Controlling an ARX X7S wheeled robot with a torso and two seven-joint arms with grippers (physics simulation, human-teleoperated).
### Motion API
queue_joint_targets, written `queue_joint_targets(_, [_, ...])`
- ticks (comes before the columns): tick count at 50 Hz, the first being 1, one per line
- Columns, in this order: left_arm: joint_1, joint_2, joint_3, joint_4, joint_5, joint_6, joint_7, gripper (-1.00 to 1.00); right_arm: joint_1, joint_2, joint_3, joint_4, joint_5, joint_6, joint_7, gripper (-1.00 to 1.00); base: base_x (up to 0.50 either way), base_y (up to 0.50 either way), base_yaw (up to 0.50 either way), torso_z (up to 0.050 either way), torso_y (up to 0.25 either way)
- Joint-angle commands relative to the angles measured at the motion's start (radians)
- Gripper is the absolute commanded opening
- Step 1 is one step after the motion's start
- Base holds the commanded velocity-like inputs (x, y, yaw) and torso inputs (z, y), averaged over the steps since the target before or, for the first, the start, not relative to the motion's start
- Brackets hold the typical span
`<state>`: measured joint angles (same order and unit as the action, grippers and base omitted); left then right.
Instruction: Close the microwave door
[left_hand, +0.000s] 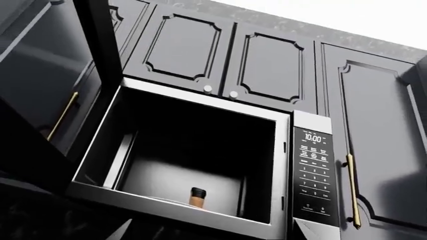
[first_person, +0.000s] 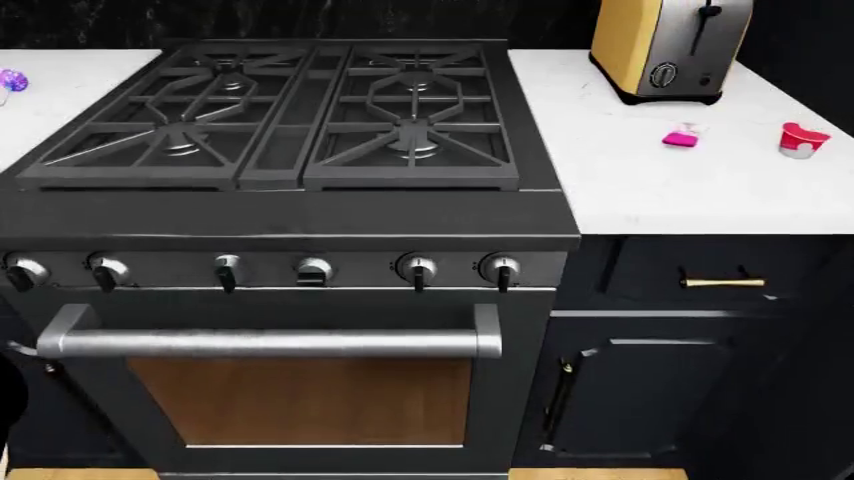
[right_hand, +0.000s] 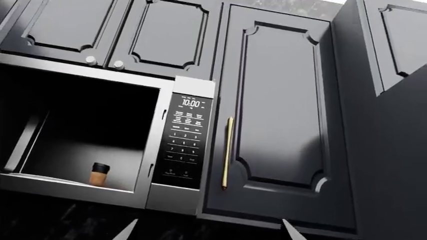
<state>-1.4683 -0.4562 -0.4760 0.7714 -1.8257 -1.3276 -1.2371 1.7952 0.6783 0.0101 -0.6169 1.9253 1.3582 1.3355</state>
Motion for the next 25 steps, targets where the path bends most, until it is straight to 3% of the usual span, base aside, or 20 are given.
queue_joint_targets(1, [-0.064, -0.056, 0.017, -0.018, -0.082, 0.048, -0.063, 1.00, 0.095, 0.021, -0.047, 0.027, 0.031, -0.016, 0.030, 1.00, -0.46, 0.00, 0.00, 0.000, 0.000])
queue_joint_targets(5, [-0.066, -0.061, 0.019, -0.018, -0.084, 0.056, -0.063, 1.00, 0.100, 0.026, -0.064, 0.029, 0.036, -0.019, 0.035, 1.00, -0.50, 0.08, 0.00, 0.000, 0.000])
queue_joint_targets(13, [-0.067, -0.068, 0.026, -0.015, -0.090, 0.071, -0.064, 1.00, 0.118, 0.030, -0.075, 0.018, 0.024, -0.014, 0.017, 1.00, -0.33, 0.49, 0.00, 0.000, 0.000])
queue_joint_targets(25, [-0.076, -0.085, 0.036, -0.012, -0.110, 0.103, -0.077, 1.00, 0.145, 0.041, -0.081, -0.001, 0.011, -0.017, 0.000, 1.00, -0.05, 0.50, 0.00, 0.000, 0.000])
